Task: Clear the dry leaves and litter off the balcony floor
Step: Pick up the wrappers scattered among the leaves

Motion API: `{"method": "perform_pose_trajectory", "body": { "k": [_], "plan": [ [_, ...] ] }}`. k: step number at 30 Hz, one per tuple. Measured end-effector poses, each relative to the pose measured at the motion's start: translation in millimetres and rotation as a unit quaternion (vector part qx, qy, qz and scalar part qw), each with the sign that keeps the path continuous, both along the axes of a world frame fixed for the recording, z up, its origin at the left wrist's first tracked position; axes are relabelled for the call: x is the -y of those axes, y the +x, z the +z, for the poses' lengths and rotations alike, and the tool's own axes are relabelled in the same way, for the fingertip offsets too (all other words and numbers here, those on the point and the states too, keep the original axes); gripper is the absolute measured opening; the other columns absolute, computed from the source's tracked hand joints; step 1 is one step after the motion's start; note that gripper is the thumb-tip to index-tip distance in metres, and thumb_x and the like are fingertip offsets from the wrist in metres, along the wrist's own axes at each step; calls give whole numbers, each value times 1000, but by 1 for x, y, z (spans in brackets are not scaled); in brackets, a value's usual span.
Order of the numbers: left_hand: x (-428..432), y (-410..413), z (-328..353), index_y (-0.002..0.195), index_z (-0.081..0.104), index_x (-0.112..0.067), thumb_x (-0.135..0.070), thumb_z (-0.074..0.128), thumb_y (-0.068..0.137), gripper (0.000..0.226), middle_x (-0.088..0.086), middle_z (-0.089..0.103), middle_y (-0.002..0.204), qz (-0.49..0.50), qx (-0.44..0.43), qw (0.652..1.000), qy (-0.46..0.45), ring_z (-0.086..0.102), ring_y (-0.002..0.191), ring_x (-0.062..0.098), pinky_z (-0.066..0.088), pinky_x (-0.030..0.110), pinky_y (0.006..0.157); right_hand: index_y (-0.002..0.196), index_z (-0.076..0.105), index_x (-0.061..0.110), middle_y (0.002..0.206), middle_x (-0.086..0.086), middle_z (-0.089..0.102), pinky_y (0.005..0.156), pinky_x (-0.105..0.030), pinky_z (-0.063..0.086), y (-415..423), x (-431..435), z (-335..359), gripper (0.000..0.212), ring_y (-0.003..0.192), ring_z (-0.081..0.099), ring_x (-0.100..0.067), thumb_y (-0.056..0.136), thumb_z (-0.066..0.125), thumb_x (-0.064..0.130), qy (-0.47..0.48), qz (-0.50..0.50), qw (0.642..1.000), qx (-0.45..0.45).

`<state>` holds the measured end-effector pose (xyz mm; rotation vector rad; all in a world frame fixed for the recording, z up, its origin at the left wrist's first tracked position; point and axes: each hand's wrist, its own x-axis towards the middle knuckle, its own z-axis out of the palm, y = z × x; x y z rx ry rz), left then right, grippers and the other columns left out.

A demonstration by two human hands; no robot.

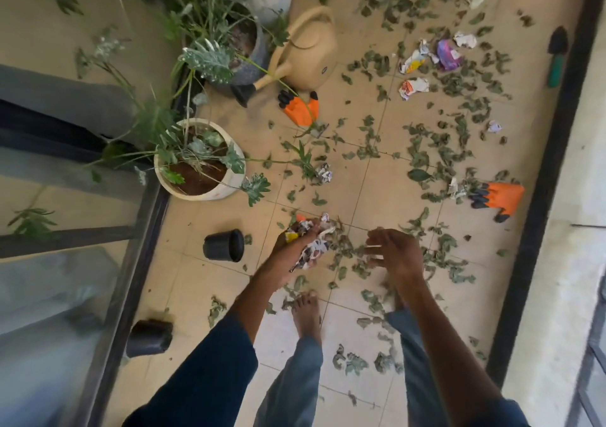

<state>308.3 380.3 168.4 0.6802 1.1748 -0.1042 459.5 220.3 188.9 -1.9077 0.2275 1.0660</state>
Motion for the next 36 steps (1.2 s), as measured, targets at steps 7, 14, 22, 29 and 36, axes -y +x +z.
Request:
{"method": "perform_pose_trajectory", "body": {
  "k": [7, 14, 22, 29, 36],
  "plan": [
    [19, 9, -12, 109, 75, -4, -37, 84, 84, 42, 19, 66, 84, 151, -116, 978, 79, 56, 67, 26, 43, 29, 56, 74, 74, 14, 81, -5, 76, 73, -38, 60, 47, -38, -65, 20, 77, 72, -25, 85, 61, 25, -145, 256, 956, -1],
    [41, 48, -68, 85, 66, -15, -17, 73, 93, 11, -1, 64, 59, 144, -220, 951, 163, 56, 42, 9, 44, 23, 40, 92, 76, 24, 97, 3, 76, 80, -17, 50, 48, -76, -163, 26, 92, 71, -18, 79, 61, 6, -146, 387, 908, 59],
    [13, 56, -181, 88, 69, -18, -39, 76, 86, 22, -3, 71, 77, 17, -257, 946, 197, 71, 75, 19, 61, 32, 70, 129, 55, 10, 130, -17, 57, 102, -35, 47, -1, -98, -326, 49, 120, 57, -34, 85, 67, 27, -127, 361, 924, 16],
    [-25, 54, -244, 108, 61, 16, -18, 62, 100, 35, 32, 67, 109, -65, -262, 946, 181, 62, 120, 40, 43, 29, 80, 118, 64, 6, 119, -17, 64, 88, -43, 53, -24, -125, -389, 34, 107, 63, -37, 88, 72, 21, -184, 327, 923, 85],
    [-58, 78, -278, 151, 32, -7, -25, 71, 91, 74, 20, 68, 119, -274, -224, 897, 264, 66, 108, 38, 52, 37, 81, 97, 75, 9, 85, -11, 76, 81, -32, 57, 57, -127, -365, 27, 78, 74, -25, 75, 86, 20, -124, 237, 954, 138]
  ]
}}
